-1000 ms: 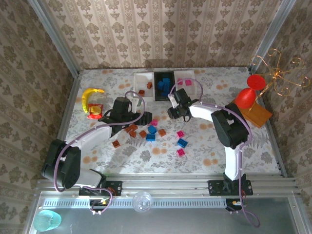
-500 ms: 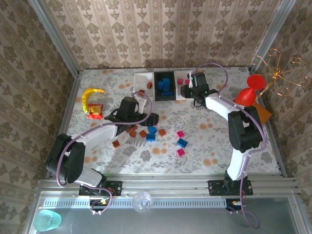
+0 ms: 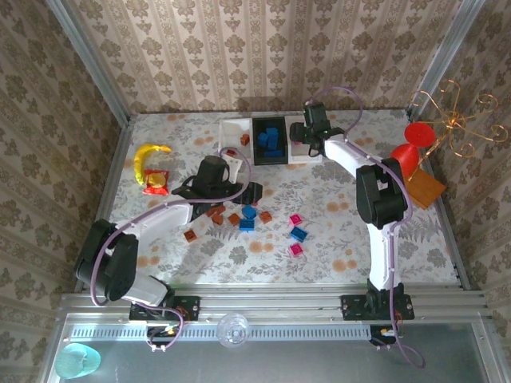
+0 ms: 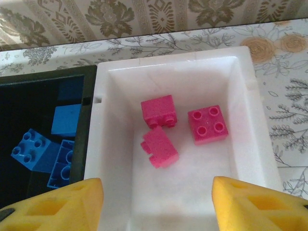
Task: Sort the legos into containers by color
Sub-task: Place the lego in the container, then pick up the lego from the center of the table.
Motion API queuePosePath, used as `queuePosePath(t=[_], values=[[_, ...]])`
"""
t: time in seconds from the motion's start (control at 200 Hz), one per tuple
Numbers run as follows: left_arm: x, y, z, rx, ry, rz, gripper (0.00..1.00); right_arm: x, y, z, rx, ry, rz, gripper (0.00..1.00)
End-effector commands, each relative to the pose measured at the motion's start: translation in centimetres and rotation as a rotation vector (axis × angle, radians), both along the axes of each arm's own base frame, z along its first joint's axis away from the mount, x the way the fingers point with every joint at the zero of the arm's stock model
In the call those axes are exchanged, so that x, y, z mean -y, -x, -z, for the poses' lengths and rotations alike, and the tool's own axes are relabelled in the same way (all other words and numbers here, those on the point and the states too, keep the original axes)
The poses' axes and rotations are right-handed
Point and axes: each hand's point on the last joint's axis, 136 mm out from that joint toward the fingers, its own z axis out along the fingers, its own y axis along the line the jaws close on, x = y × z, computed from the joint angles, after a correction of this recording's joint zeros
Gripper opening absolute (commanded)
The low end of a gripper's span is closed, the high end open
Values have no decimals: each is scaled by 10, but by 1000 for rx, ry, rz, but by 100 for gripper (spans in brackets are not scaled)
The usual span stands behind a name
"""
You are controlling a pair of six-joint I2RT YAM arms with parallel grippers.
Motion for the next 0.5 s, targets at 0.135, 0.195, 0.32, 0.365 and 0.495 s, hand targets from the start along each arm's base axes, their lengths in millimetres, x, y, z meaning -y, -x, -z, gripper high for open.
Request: queuePosePath(t=[0.135,0.195,0.32,0.365,0.495], values=[[-43,11,10,-21,-61,-77,87,-15,109,-25,-20,-29,-104,70],[-53,14,15,-37,-69,-91,87,-25,148,-11,-71,-5,-162,72],[-64,21,24,-68,-96,-93,88,-39,213,16,-183,39,-253,76],[-65,25,29,-84,-109,-88,88,-43,229,22,-212,54,-280,78],[-70,28,41,-124,-141,-100,87,-48,257,36,-280,122,-325,80]])
